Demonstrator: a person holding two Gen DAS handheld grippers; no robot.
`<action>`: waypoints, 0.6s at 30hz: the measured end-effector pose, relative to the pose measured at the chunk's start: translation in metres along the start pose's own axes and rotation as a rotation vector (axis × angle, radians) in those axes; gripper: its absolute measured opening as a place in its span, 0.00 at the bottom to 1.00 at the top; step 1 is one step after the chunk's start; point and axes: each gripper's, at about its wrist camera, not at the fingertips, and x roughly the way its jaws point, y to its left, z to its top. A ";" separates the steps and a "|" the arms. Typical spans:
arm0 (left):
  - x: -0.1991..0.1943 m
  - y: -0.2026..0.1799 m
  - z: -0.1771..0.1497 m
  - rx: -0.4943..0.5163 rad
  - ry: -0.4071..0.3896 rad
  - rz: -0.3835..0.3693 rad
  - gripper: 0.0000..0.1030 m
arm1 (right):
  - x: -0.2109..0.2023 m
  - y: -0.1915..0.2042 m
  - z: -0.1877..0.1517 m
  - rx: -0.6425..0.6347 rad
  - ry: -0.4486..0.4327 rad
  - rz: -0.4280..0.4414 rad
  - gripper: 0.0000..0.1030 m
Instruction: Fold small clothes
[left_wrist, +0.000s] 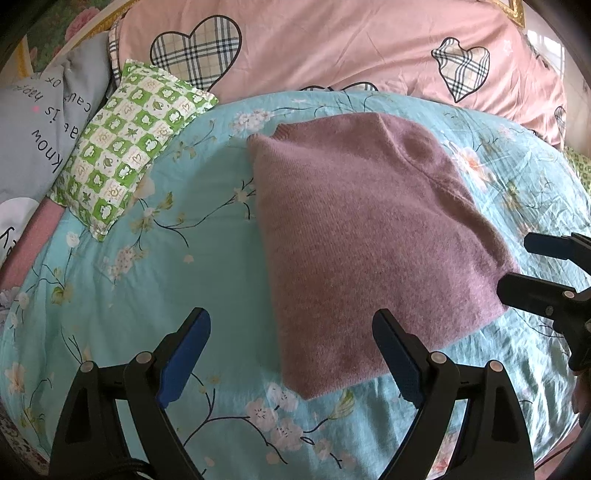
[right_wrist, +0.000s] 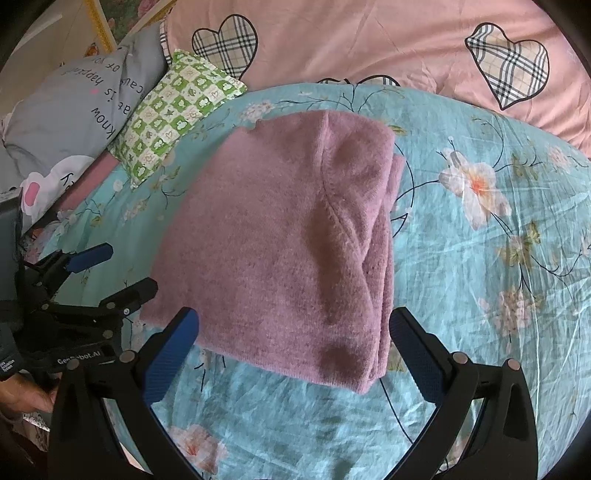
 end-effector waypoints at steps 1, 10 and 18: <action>0.000 0.000 0.000 -0.002 0.001 0.000 0.87 | 0.000 0.000 0.000 0.000 -0.001 0.001 1.00; -0.001 0.002 0.003 -0.009 -0.012 0.015 0.87 | 0.002 -0.002 0.002 -0.002 -0.001 0.003 1.00; -0.001 0.005 0.006 -0.031 -0.009 0.013 0.87 | 0.002 -0.002 0.002 0.003 0.002 0.000 1.00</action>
